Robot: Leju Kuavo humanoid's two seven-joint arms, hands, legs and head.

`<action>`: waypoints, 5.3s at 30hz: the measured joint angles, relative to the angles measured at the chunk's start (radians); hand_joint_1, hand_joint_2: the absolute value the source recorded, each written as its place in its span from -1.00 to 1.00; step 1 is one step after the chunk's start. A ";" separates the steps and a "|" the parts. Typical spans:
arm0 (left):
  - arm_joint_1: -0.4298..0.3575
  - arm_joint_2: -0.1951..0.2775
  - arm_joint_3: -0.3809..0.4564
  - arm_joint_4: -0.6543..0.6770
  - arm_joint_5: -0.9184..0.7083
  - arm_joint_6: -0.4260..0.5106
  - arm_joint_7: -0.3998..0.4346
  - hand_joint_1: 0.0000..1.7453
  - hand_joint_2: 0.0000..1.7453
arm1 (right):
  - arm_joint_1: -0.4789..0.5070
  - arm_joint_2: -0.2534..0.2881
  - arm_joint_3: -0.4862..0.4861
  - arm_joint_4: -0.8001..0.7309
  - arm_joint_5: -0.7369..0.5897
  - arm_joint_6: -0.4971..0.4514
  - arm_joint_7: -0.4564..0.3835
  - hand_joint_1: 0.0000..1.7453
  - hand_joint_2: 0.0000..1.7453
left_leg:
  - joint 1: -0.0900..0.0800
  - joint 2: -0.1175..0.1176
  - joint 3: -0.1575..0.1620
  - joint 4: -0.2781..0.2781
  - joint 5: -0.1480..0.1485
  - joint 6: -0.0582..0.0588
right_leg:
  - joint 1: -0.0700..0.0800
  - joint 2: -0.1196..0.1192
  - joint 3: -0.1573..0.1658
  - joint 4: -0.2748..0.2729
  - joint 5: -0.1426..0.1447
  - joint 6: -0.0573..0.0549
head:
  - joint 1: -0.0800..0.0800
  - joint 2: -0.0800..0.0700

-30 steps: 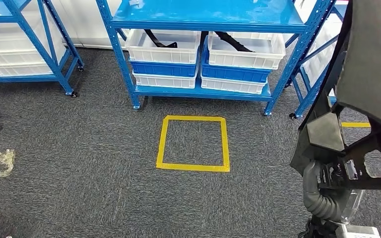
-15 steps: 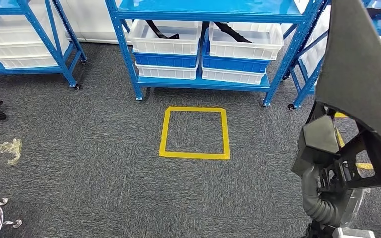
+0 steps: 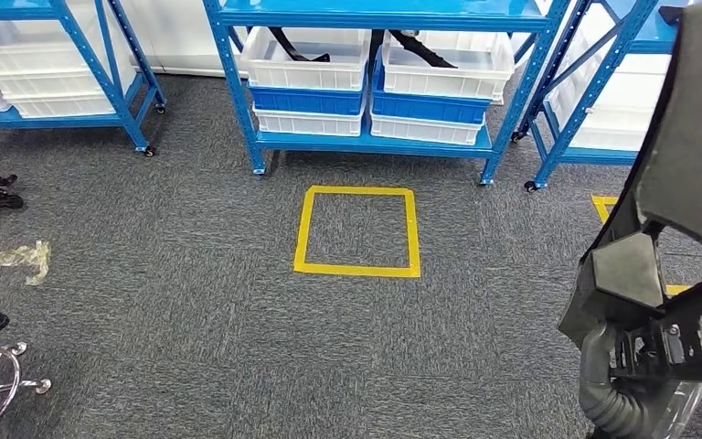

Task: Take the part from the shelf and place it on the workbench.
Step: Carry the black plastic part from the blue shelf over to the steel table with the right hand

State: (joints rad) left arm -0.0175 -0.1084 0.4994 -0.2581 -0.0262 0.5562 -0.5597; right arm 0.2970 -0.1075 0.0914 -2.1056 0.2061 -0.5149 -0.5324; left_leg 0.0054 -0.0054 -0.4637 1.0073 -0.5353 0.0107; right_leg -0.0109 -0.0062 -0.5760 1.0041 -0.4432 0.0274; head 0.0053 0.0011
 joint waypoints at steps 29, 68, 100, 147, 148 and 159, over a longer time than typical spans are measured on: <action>0.000 -0.010 0.030 -0.005 0.007 0.063 0.001 -1.00 1.00 | -0.035 0.024 -0.009 0.019 0.061 0.058 0.030 1.00 1.00 | 0.010 0.048 -0.072 0.030 0.047 -0.022 | -0.005 -0.030 0.097 -0.036 -0.064 -0.023 | 0.001 0.000; 0.017 -0.036 0.107 -0.044 -0.044 0.071 0.023 -1.00 1.00 | -0.106 0.035 0.005 0.054 0.100 0.071 0.050 1.00 1.00 | 0.000 0.006 -0.116 -0.020 0.095 0.038 | 0.001 -0.011 -0.015 0.182 -0.165 -0.004 | 0.008 0.000; 0.055 -0.113 0.325 -0.123 -0.316 0.146 0.203 -1.00 1.00 | -0.085 0.142 0.047 0.103 0.133 0.199 0.094 1.00 1.00 | -0.001 -0.026 -0.115 -0.018 0.095 0.038 | 0.000 -0.002 -0.055 0.266 -0.189 -0.005 | 0.002 0.000; 0.053 -0.198 0.597 -0.189 -0.762 0.051 0.150 -1.00 1.00 | 0.058 0.134 0.018 0.022 0.131 0.078 0.072 1.00 1.00 | 0.008 0.002 -0.269 0.279 -0.035 -0.018 | 0.003 -0.052 0.066 -0.014 -0.054 -0.034 | -0.012 0.000; 0.052 -0.193 0.593 -0.177 -0.774 0.051 0.138 -1.00 1.00 | 0.078 0.134 0.010 0.008 0.132 0.073 0.068 1.00 1.00 | 0.012 0.009 -0.249 0.244 -0.011 -0.020 | 0.002 -0.065 0.067 -0.014 -0.057 -0.032 | -0.012 0.000; 0.031 -0.157 0.569 -0.101 -0.801 0.053 0.104 -1.00 1.00 | 0.169 0.131 -0.035 -0.068 0.119 0.050 0.049 1.00 1.00 | 0.001 0.005 -0.108 -0.004 0.084 0.043 | 0.001 -0.018 0.027 0.133 -0.152 0.007 | -0.003 0.000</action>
State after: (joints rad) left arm 0.0135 -0.2655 1.0685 -0.3591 -0.8272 0.6095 -0.4559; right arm 0.4663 0.0233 0.0566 -2.1734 0.3253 -0.4644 -0.4829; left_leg 0.0068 -0.0007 -0.5721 1.0032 -0.4512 0.0532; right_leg -0.0102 -0.0244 -0.5491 1.1370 -0.5955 0.0344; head 0.0024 0.0011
